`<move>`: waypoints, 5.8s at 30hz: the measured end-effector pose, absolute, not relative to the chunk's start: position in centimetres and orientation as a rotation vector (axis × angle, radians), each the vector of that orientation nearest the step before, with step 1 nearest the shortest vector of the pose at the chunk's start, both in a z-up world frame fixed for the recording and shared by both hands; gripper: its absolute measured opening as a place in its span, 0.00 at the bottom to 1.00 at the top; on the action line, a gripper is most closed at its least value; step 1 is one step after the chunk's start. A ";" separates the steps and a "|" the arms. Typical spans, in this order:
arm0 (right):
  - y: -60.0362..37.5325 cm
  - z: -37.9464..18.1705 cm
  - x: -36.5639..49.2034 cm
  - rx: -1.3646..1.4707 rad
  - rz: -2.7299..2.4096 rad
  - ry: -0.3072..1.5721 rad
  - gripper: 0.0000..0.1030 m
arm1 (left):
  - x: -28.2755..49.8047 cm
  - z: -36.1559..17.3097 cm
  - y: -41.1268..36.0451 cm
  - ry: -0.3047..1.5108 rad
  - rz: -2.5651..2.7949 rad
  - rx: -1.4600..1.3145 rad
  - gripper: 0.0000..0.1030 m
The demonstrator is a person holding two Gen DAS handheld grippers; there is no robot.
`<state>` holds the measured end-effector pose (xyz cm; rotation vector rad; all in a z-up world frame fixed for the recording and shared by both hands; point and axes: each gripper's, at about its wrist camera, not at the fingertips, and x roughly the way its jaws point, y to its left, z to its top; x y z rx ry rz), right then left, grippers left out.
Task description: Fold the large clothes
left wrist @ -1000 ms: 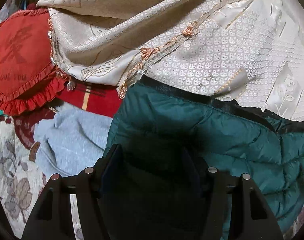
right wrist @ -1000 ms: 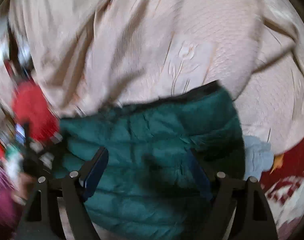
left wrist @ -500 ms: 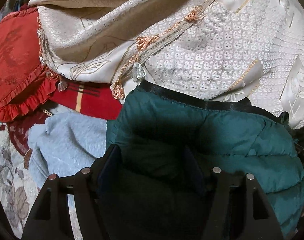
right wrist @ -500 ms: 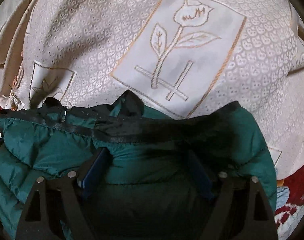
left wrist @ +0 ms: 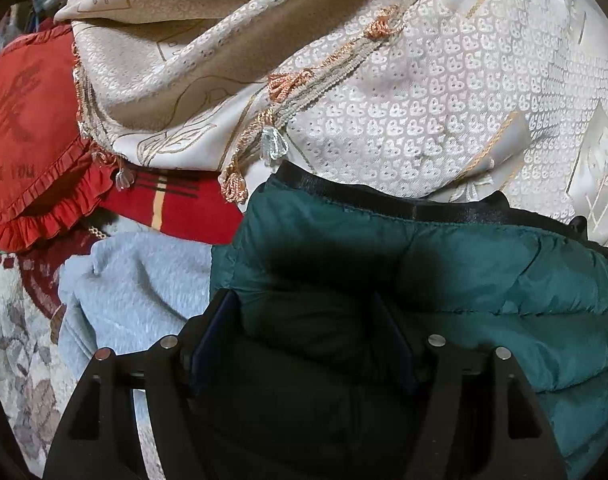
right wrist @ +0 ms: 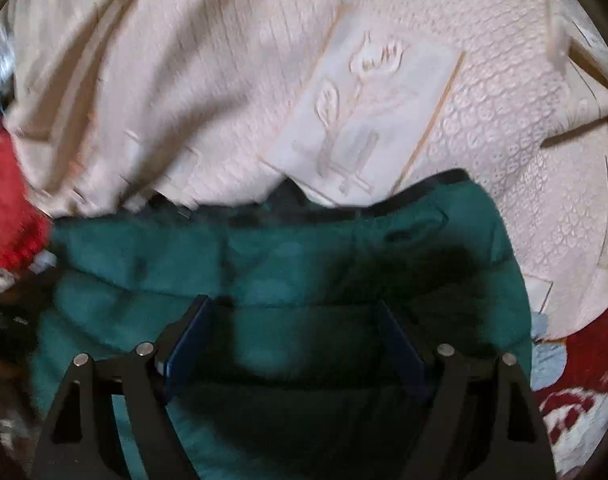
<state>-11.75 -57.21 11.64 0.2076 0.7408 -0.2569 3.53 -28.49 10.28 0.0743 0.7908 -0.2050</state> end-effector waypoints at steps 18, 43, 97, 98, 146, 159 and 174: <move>-56.8 11.7 -18.4 0.222 -0.316 0.729 0.84 | 3.8 10.4 -27.2 0.800 -0.194 0.022 0.63; -52.4 12.5 -24.2 0.263 -0.270 0.764 0.85 | -7.4 14.4 -20.4 0.743 -0.267 -0.016 0.63; -64.9 2.2 -21.0 0.849 0.073 0.777 0.77 | -0.1 7.3 -21.4 0.957 -0.644 -0.322 0.34; -64.8 2.6 -21.3 0.849 0.074 0.773 0.66 | -0.4 7.9 -21.6 0.950 -0.642 -0.304 0.28; -39.0 9.2 -31.3 0.198 -0.180 0.865 0.94 | -21.4 12.0 -21.7 0.866 -0.304 0.146 0.59; -38.4 8.9 -31.8 0.205 -0.180 0.858 1.00 | -22.6 11.7 -21.4 0.830 -0.294 0.124 0.59; -37.6 12.7 -35.0 0.269 -0.248 0.760 1.00 | -25.1 14.8 -20.9 0.754 -0.308 0.073 0.59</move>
